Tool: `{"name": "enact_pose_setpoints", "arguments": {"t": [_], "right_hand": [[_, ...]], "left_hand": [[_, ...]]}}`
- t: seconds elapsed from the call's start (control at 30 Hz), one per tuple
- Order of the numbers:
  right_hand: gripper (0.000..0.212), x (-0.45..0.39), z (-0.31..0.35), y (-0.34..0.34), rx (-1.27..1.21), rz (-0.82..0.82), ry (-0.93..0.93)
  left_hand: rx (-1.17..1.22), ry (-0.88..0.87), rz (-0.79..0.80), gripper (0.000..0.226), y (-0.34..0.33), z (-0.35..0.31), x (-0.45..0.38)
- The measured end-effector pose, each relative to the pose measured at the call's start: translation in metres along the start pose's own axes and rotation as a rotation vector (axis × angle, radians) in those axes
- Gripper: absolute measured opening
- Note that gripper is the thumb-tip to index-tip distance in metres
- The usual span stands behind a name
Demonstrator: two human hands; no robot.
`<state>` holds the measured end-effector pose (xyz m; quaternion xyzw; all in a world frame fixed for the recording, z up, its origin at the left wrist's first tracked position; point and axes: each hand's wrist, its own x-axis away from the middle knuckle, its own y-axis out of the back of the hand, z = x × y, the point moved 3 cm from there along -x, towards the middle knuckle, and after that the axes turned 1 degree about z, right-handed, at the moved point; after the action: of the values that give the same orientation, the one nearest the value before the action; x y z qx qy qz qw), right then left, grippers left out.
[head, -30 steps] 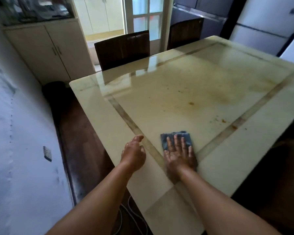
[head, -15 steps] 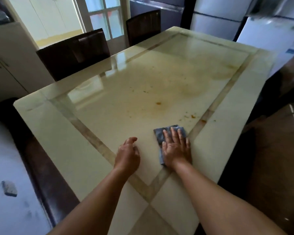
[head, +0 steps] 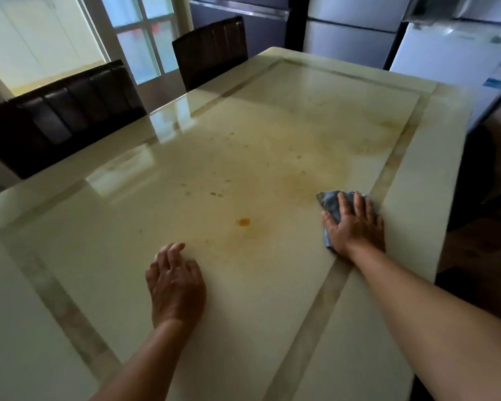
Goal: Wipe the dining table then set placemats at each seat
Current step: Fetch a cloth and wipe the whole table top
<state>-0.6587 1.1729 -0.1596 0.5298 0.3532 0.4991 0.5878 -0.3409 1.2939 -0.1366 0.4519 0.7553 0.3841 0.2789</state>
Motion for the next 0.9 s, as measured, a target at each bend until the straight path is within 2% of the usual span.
{"name": "enact_pose_setpoints", "arguments": {"t": [0.1,0.2,0.3,0.4,0.57,0.67,0.77,0.83,0.9], "right_hand": [[0.066,-0.026,0.007,0.006,0.001,-0.003,-0.056],[0.063,-0.034,0.048,-0.002,-0.001,0.064,0.002],[0.059,-0.02,0.115,-0.018,0.004,0.128,0.199],[0.058,0.013,0.175,-0.034,0.0,0.177,0.399],[0.058,0.096,0.235,-0.054,0.111,0.283,0.698],[0.065,0.141,0.24,-0.058,0.249,0.288,0.835],[0.081,0.176,0.23,-0.053,0.19,0.307,0.912],[0.068,0.18,0.211,-0.046,0.072,0.307,0.888],[0.057,0.17,0.183,-0.037,0.046,0.276,0.78]], "left_hand": [[0.029,-0.016,-0.002,0.036,-0.005,-0.004,0.001],[0.054,-0.011,0.024,0.044,-0.004,-0.003,0.0],[0.109,0.0,0.022,0.043,-0.003,0.002,-0.001],[0.173,-0.015,-0.01,0.051,0.002,0.001,0.0],[0.306,-0.043,-0.032,0.054,0.012,-0.002,-0.001],[0.424,-0.033,-0.006,0.052,0.025,0.001,0.0],[0.456,0.005,0.004,0.048,0.043,0.013,0.012],[0.425,-0.008,0.0,0.046,0.053,0.02,0.02],[0.374,-0.004,0.01,0.047,0.063,0.032,0.025]]}}
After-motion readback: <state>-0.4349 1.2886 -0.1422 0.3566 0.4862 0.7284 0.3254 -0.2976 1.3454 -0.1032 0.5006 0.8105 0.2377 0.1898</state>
